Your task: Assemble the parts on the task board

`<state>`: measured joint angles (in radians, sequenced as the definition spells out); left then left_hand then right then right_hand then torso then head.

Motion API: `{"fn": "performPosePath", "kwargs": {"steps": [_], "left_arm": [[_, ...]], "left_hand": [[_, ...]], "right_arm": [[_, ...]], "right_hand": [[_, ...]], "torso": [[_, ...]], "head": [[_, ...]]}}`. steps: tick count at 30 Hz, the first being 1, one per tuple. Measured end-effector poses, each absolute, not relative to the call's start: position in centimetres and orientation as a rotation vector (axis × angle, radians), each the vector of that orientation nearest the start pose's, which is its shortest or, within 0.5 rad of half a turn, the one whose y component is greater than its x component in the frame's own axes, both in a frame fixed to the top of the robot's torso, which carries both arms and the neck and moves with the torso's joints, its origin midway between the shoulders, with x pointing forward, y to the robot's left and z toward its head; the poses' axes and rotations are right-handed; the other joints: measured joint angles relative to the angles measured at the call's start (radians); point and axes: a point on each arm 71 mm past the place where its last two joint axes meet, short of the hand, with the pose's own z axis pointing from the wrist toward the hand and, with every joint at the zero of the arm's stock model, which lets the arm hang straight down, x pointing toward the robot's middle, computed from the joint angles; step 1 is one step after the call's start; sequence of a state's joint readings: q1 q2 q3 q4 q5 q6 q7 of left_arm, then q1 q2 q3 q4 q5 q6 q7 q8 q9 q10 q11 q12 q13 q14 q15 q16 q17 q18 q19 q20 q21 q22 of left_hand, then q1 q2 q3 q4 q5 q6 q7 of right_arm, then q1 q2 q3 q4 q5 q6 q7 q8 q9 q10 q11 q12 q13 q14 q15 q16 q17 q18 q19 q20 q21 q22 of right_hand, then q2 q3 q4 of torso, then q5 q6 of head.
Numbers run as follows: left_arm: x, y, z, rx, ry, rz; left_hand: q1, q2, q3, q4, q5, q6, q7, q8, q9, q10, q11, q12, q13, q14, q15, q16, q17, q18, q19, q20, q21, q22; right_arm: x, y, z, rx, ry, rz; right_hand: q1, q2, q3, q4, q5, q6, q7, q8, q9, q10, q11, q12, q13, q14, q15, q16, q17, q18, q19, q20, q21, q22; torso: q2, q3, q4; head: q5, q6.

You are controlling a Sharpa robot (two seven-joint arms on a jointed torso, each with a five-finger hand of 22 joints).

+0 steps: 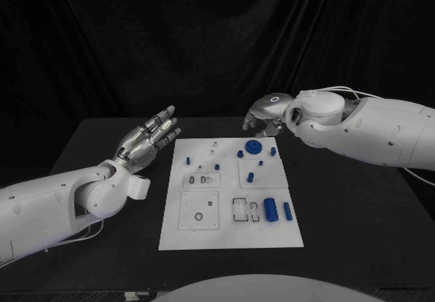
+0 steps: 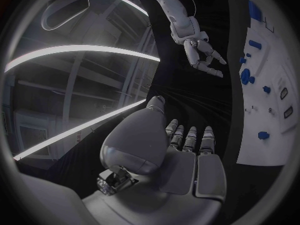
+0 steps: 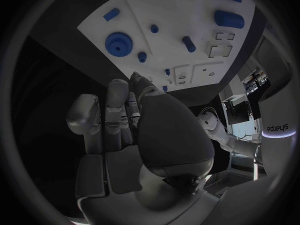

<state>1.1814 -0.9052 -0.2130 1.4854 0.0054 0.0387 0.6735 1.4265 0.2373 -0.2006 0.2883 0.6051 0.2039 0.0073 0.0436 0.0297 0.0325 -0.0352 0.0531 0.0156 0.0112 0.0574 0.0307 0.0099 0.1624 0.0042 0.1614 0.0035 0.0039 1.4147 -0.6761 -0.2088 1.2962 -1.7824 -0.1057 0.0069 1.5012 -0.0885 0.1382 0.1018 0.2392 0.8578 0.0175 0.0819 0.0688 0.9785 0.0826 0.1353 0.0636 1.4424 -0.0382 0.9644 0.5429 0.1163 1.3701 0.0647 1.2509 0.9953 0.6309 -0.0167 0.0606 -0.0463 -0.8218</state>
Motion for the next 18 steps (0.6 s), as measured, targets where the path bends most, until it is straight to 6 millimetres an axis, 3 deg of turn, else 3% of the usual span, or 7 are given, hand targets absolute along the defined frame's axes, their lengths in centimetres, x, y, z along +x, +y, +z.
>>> {"fn": "performPosePath", "kwargs": {"steps": [4,8,18], "left_arm": [[45.8,24.1,-22.9,-1.014,1.431,-1.86],[45.8,23.9,-22.9,-1.011,1.435,-1.874],[45.7,24.0,-22.9,-1.01,1.439,-1.892]], "left_hand": [[0.004,0.004,0.0,0.0,-0.004,0.0,0.0,0.0,0.0,0.0,0.0,0.0,0.0,0.0,0.0,0.0,0.0,0.0,0.0,0.0,0.0,0.0],[0.004,0.004,0.0,0.0,-0.004,0.0,0.0,0.0,0.0,-0.004,0.003,0.0,0.0,-0.004,-0.004,0.0,-0.001,0.0,0.0,0.0,0.0,0.0],[0.004,0.004,0.0,0.0,-0.004,0.0,0.0,0.0,0.0,-0.004,0.003,0.0,0.0,-0.004,-0.004,0.0,-0.001,0.0,0.0,0.0,0.0,0.0]], "right_arm": [[53.6,-17.2,-16.1,-0.756,1.625,0.366],[53.7,-17.0,-16.5,-0.772,1.608,0.372],[53.9,-16.4,-18.0,-0.801,1.596,0.393]], "right_hand": [[-0.013,-0.013,-0.003,0.004,-0.039,0.006,-0.001,0.0,0.0,0.023,-0.01,-0.008,0.0,0.0,0.0,0.009,0.016,0.0,0.0,0.0,0.004,0.014],[-0.021,-0.021,-0.005,0.014,-0.063,0.013,-0.002,0.0,0.0,0.038,-0.018,-0.015,0.0,0.004,-0.004,0.02,0.029,0.0,0.0,0.0,0.01,0.024],[-0.033,-0.022,-0.005,0.02,-0.07,0.02,0.005,0.0,0.001,0.043,-0.015,-0.024,0.0,0.004,-0.004,0.031,0.045,0.0,0.004,-0.004,0.015,0.038]], "torso": [[0.003,-0.0025,0.0027],[0.003,-0.0035,0.0051],[0.004,-0.0052,0.0033]], "head": [[0.002,0.0],[0.008,-0.008],[0.019,-0.017]]}}
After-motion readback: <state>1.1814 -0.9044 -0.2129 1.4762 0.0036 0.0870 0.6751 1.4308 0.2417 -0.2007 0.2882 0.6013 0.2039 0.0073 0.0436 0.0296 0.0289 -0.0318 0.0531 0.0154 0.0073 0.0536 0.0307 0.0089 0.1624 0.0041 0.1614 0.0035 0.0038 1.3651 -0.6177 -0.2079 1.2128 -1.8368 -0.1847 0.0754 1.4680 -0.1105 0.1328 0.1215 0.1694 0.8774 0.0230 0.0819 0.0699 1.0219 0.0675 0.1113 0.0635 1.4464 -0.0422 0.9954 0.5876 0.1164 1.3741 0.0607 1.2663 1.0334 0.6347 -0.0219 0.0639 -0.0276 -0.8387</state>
